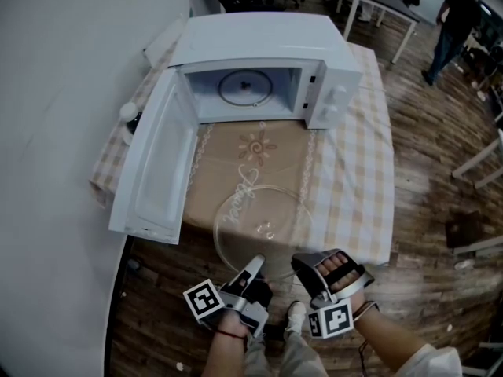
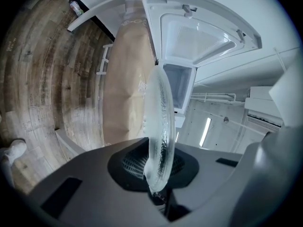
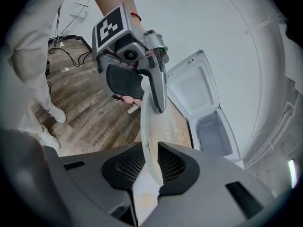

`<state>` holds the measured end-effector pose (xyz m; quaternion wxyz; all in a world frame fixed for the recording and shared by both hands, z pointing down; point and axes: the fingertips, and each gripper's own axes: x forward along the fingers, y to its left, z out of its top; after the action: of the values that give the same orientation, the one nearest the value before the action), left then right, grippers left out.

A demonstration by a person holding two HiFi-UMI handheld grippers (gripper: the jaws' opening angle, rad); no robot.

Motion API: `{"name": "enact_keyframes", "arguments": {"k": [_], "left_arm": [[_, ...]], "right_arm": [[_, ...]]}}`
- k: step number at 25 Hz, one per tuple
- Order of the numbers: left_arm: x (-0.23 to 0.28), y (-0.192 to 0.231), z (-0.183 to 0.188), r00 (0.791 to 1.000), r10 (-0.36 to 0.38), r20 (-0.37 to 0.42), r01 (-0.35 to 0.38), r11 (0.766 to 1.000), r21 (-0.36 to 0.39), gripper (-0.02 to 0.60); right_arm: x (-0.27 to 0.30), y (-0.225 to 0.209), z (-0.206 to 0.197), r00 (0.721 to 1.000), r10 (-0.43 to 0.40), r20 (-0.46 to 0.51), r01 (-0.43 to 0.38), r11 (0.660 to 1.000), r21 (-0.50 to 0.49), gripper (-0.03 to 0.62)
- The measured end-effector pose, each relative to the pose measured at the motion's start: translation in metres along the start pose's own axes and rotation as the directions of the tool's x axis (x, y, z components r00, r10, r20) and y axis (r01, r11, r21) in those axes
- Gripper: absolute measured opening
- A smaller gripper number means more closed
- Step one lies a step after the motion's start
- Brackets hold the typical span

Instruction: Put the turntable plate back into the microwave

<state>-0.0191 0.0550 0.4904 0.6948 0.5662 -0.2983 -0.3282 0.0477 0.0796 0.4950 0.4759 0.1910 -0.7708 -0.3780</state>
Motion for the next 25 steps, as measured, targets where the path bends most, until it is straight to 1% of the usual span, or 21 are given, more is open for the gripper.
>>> {"name": "enact_keyframes", "arguments": {"k": [3,7,9,12,15,19,21,25], "left_arm": [[0.000,-0.006,0.002,0.999,-0.012,0.046,0.011,1.000,0.012,0.029],[-0.001,-0.007,0.005,0.991,0.020,0.129,-0.028,0.998,0.055,0.031],[-0.002,-0.006,0.005,0.988,0.019,0.153,-0.028,0.998,0.055,0.029],[-0.001,-0.001,0.004,0.987,0.030,0.156,-0.036,0.999,0.032,0.029],[-0.002,0.000,0.004,0.988,0.036,0.150,-0.038,0.999,0.009,0.026],[0.000,-0.004,0.004,0.990,0.024,0.141,-0.023,1.000,-0.007,0.026],[0.000,-0.007,0.004,0.990,0.014,0.142,-0.012,1.000,-0.009,0.028],[0.000,-0.013,0.002,0.988,-0.032,0.154,0.034,0.999,-0.006,0.029]], "right_arm": [[-0.002,-0.006,0.003,1.000,-0.025,-0.005,0.026,0.999,0.024,0.083],[-0.002,-0.006,0.006,1.000,-0.028,-0.003,0.028,0.999,0.041,0.083],[-0.001,-0.003,0.005,1.000,-0.022,-0.014,0.023,0.999,0.043,0.083],[0.001,-0.001,0.002,0.999,-0.011,-0.036,0.012,1.000,0.024,0.084],[0.003,0.001,0.003,0.999,-0.008,-0.033,0.009,1.000,0.008,0.091],[0.005,-0.012,0.010,0.999,-0.042,-0.011,0.042,0.999,-0.007,0.089],[0.003,-0.018,0.012,0.998,-0.068,-0.008,0.067,0.997,-0.023,0.075],[-0.001,-0.023,0.012,0.995,-0.101,-0.007,0.100,0.993,-0.056,0.067]]}}
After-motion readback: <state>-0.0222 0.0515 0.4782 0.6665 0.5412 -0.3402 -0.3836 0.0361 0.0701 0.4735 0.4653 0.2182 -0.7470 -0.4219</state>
